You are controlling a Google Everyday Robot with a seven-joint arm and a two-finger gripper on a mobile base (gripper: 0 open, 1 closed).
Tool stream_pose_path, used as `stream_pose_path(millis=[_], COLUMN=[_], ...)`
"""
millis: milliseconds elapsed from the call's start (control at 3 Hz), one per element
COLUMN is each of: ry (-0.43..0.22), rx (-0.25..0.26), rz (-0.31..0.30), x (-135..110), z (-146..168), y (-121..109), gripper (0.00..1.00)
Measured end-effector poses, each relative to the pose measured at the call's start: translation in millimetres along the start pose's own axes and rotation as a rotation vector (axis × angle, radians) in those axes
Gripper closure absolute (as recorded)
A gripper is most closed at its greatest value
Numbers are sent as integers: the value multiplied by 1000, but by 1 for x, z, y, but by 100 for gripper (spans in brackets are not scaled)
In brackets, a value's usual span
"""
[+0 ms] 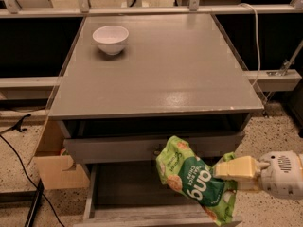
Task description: Place green rice chip bag into middle drawer
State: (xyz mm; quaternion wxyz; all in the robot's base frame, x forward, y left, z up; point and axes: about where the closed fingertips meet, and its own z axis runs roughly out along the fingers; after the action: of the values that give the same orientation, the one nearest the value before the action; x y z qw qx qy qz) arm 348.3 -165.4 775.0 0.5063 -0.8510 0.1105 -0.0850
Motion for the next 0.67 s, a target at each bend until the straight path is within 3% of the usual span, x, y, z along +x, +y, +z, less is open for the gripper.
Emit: stream_pose_path(millis=[667], ry=[-60], rx=[-4], rz=[-15], x=[-1], z=[27], y=[64], gripper=[100])
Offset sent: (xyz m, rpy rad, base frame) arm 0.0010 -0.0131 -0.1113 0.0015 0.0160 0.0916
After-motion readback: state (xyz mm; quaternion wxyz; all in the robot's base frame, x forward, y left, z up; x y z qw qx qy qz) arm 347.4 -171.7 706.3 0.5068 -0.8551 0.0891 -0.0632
